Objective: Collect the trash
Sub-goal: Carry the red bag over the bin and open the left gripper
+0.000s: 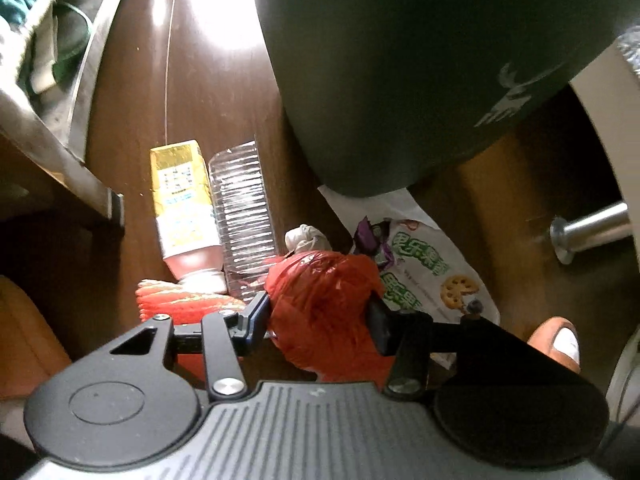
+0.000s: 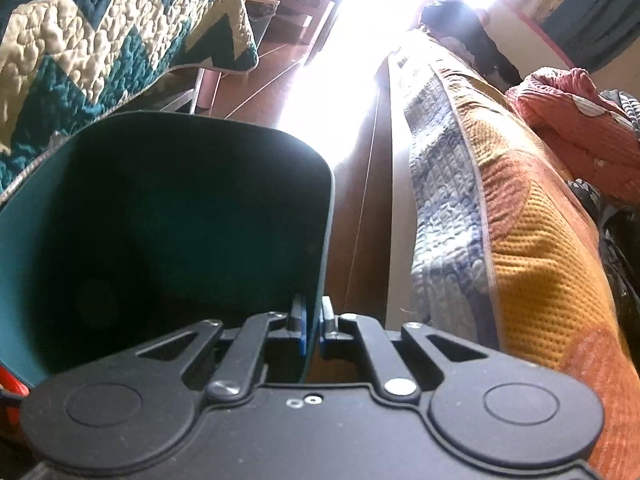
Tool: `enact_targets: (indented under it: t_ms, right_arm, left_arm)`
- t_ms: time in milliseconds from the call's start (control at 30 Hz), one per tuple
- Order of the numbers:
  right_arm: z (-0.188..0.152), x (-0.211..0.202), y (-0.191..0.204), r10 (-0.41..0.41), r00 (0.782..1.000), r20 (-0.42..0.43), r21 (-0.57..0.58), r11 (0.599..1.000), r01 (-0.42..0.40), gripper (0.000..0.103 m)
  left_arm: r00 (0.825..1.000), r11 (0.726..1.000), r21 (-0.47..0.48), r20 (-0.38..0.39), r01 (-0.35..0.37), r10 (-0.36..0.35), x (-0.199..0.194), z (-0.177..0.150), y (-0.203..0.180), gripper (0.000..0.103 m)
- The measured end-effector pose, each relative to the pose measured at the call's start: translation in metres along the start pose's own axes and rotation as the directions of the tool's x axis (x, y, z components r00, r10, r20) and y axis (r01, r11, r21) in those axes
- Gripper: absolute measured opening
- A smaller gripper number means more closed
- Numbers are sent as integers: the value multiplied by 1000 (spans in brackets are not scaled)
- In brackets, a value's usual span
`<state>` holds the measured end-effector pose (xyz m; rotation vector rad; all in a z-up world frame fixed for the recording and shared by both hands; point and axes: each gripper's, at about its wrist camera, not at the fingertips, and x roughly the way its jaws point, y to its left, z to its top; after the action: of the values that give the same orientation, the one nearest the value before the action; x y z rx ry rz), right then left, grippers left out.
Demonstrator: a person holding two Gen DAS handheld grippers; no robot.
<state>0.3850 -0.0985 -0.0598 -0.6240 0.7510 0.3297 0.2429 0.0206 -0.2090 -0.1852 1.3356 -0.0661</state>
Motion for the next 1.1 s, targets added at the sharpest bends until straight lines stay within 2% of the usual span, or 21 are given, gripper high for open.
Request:
enact_targets:
  t_ms: [133,300,500,633,733,900,1000,1100]
  right_arm:
    - [-7,1,0,-17,1000,9,-36,999,17,5]
    - [-9,0,-3,-39,999,23,-52,998,41,5]
    - [-7,-3,-14,-74,997,37,-36,997,75,3]
    - [-7,-7,-16,-86,995,47,-37,995,87,3]
    - [-6,-10,-12,-75,995,61,-53,996,79,3]
    - [-2,-12,-7,-62,995,72,-61,996,67,2]
    - [-1,-14,-6,-53,996,76,-61,996,58,2]
    - [0,-16,-2,-48,995,83,-74,996,54,3]
  left_arm:
    - [1000,999,28,10,24,-24,-38,0,-3,49]
    - [995,997,56,79,58,-63,-97,7,-2,49]
    - [974,992,53,187,118,-126,-153,30,-6,49]
    - [947,984,69,268,165,-177,-185,49,-15,49]
    - [915,977,63,343,203,-212,-207,70,-17,49]
    - [872,980,25,452,196,-186,-224,107,-22,49]
    - [876,990,11,464,144,-132,-209,128,-30,49]
    - [899,994,-8,428,113,-99,-185,141,-32,49]
